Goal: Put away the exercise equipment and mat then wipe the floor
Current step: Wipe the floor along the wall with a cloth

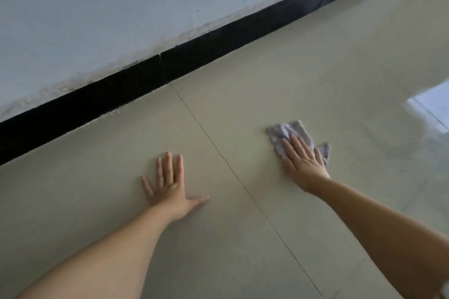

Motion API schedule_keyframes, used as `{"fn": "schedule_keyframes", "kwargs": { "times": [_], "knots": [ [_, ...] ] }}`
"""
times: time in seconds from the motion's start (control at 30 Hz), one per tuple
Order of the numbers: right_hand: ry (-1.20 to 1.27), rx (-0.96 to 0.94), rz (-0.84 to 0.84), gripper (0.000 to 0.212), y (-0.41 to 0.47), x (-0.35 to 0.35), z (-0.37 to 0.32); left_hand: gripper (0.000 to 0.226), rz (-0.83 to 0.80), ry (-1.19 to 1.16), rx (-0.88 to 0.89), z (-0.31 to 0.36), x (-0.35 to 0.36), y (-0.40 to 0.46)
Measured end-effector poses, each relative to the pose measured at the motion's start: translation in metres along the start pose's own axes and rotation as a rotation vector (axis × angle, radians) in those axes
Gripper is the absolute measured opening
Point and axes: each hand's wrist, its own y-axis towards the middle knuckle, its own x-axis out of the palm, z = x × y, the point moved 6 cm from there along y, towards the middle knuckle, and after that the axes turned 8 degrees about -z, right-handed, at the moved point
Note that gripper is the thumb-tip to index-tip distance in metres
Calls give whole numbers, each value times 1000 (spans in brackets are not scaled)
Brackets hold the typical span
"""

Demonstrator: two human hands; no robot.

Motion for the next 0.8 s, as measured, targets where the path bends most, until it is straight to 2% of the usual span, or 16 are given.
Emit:
{"fn": "schedule_keyframes", "kwargs": {
  "times": [0.1,0.17,0.2,0.3,0.33,0.4,0.47,0.5,0.57,0.67,0.73,0.8],
  "knots": [
    [134,240,-32,55,31,-24,4,128,-15,-5,10,0,1,-1],
    [126,235,-22,56,26,-12,-28,128,-19,-7,18,1,0,-2],
    [74,148,-1,56,16,3,-53,128,-17,-11,19,1,0,-2],
    [-152,-297,65,55,-50,57,-130,129,-6,-22,19,1,-1,-4],
    [-202,-395,55,54,-76,77,-143,129,-9,-27,24,1,-1,-4],
    [-285,-515,-37,59,-112,104,-145,129,-8,-26,36,1,-1,-5],
    [-350,-667,-48,52,-112,107,-133,128,-2,-30,41,1,-1,-5],
    [-383,-682,-55,48,-98,101,-122,128,0,-33,42,1,-1,-5],
    [-363,-523,-45,47,-56,75,-93,130,-5,-34,44,0,0,-4],
    [-131,-118,131,58,7,9,-41,133,-11,-34,48,1,1,-4],
    [128,168,80,56,36,-21,-12,132,-5,-38,45,1,0,-4],
    [257,335,26,55,46,-33,-18,132,-10,-39,42,2,-1,-5]
  ]
}}
